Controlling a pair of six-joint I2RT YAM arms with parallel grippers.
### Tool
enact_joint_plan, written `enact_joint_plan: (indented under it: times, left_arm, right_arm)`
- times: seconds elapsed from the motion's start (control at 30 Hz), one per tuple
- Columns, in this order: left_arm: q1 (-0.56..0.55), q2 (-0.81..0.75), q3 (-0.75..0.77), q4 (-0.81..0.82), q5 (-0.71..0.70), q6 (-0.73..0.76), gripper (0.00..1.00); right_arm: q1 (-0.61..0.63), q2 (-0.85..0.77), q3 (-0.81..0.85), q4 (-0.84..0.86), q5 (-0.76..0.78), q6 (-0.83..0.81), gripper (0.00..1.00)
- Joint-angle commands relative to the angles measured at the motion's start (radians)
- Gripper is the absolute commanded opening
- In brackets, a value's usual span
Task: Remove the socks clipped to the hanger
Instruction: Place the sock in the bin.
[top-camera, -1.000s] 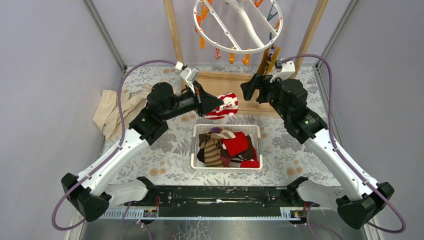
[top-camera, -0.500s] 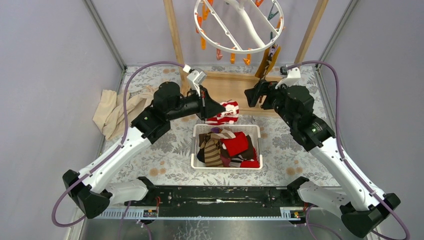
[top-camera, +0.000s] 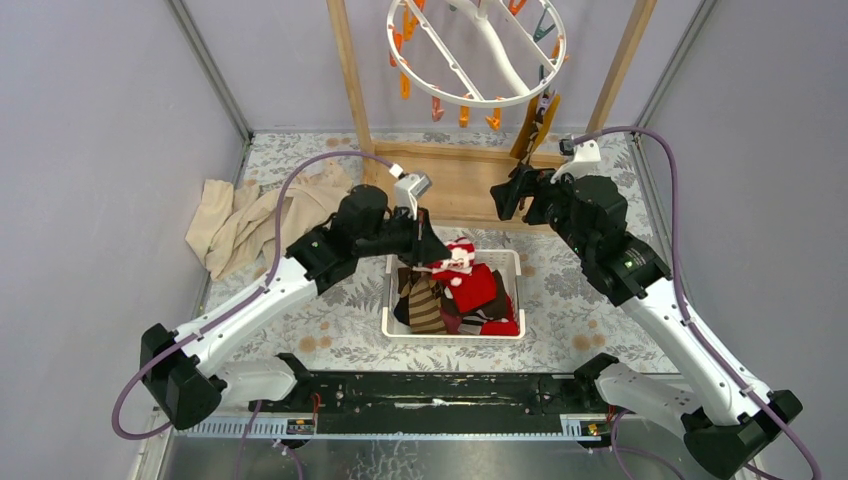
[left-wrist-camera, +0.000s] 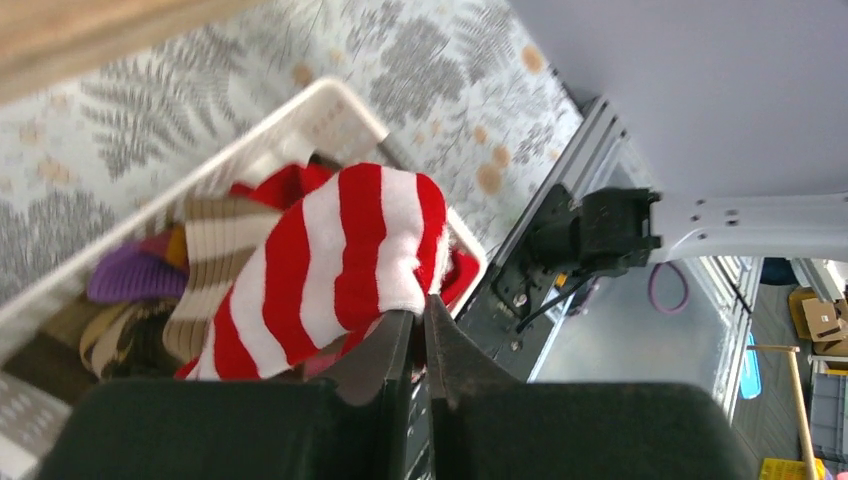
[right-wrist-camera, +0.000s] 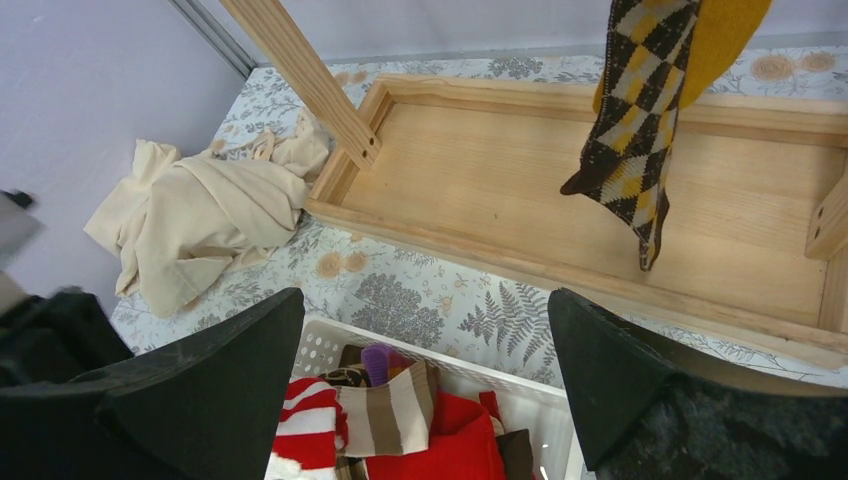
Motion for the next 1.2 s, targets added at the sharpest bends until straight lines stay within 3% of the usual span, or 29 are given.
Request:
enact_joint_plan:
  times: [0.0,0.23,0.47,0.6,0.63,0.67,0.83,1.17]
  left_arm:
    - [-0.010,-0.035,-0.103,-0.028,-0.054,-0.043,0.12]
    - [-0.012,-0.041,-0.247,-0.012,-0.084,-0.086,0.14]
    - [-0.011,-0.007,-0.272,-0.002,-0.093,-0.078,0.39]
    - [-0.014,-0.019,-0.205,-0.042,-0.098,-0.052,0.62]
    - [-0.016,-0.022,-0.185,-0.056,-0.101,-0.043,0.92]
    - [-0.016,-0.024,-0.160,-0.073,-0.106,-0.035,0.98]
    - [-0.018,-0.042,-0.064,-0.139,-0.129,-0.015,0.99]
    - [-0.017,-0.189,-0.064,-0.208,-0.257,-0.050,0.99]
  right_arm:
    - [-0.005,-0.031,-0.007,0.008,-0.002,-0.007,1.00]
    - [-0.005,-0.047,-0.010,-0.042,-0.006,-0.016,1.00]
    - [-0.005,-0.038,-0.033,-0.077,-0.097,-0.014,1.00]
    - [-0.006,-0.011,-0.042,-0.103,-0.200,-0.020,0.98]
    - [-0.006,0.000,-0.043,-0.111,-0.230,-0.017,0.97]
    - [-0.005,0.013,-0.044,-0.120,-0.268,-0.014,0.96]
    - [0.057,0.090,-0.051,-0.152,-0.306,-0.007,0.92]
    - [0.335,0.221,-0.088,-0.184,0.002,0.025,0.89]
